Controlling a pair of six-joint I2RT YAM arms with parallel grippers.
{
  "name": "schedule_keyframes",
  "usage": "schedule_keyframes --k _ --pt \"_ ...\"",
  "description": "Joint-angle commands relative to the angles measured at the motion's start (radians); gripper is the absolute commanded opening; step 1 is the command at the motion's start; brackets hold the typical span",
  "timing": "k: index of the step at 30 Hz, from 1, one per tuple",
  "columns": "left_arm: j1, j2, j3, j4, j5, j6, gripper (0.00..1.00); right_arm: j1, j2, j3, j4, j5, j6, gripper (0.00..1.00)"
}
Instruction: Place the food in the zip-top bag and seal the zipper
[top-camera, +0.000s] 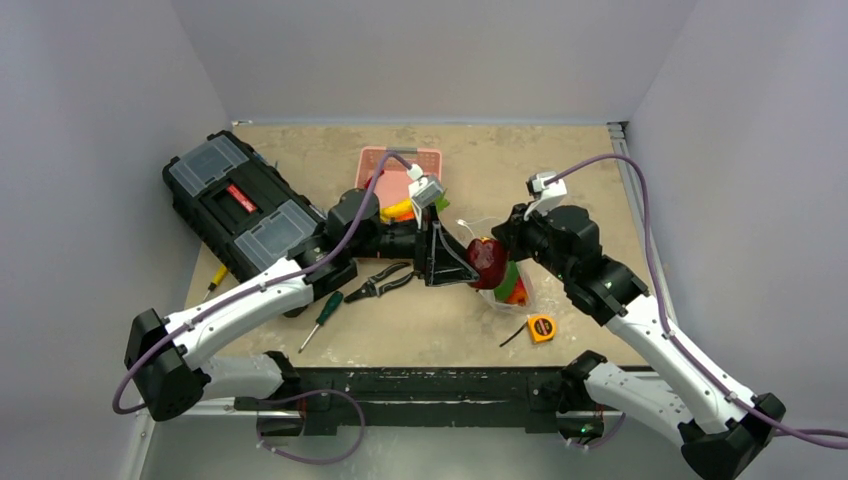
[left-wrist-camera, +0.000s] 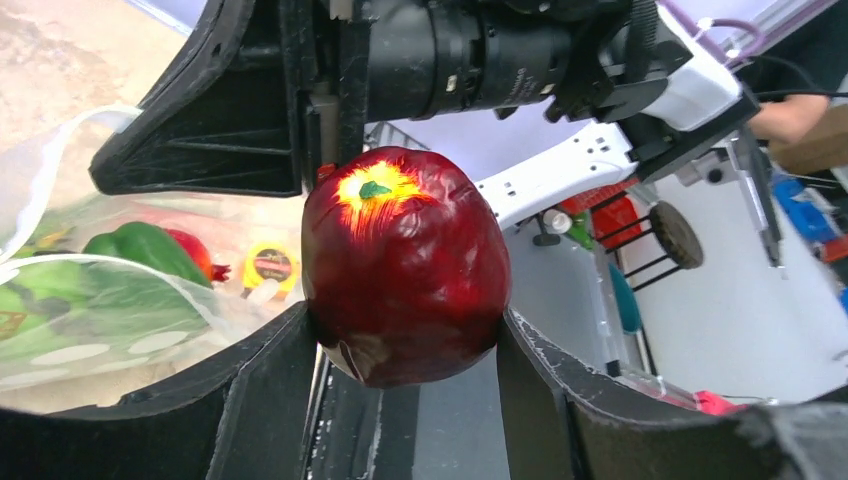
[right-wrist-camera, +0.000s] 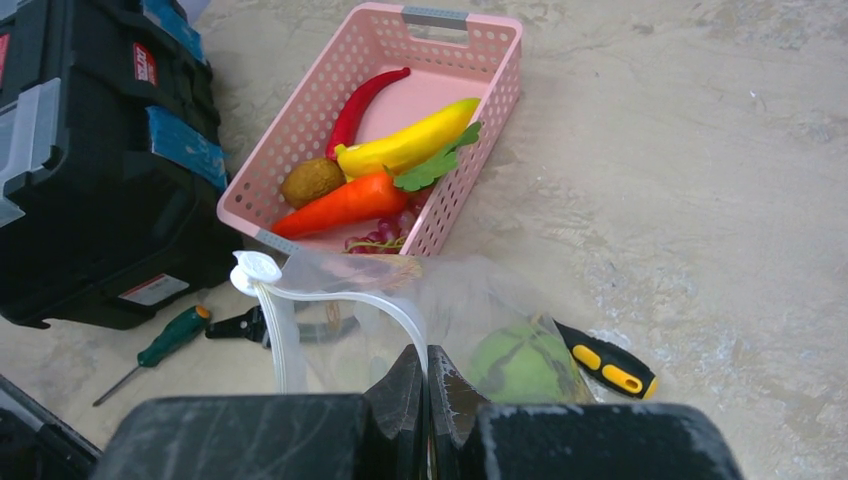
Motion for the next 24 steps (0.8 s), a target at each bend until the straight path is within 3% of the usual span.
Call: schedule_keyframes --k 1,4,9,14,20,24 --pt "-0.032 0.005 0.026 -0.087 -0.112 0.132 0.00 0.004 -0.027 0.044 0.048 -0.017 0.025 0.00" --pt "-0.063 0.028 0.070 -0.214 -0.248 0.193 0.00 0.004 -0.027 0.041 0.055 -0.024 0.030 0.00" --pt "-0.076 0.063 0.067 -0.270 -0.377 0.181 0.00 0.003 -0.029 0.039 0.063 -0.025 0.040 0.00" --pt "-0.077 0.121 0.127 -0.358 -0.389 0.109 0.00 0.003 -0.034 0.027 0.081 -0.039 0.048 0.00" --pt "-0.079 0.176 0.244 -0.478 -0.390 -0.090 0.01 0.004 -0.022 0.016 0.105 -0.073 0.057 0.00" --pt "-0.083 0.252 0.329 -0.505 -0.331 -0.176 0.05 0.003 -0.022 0.016 0.112 -0.083 0.059 0.00"
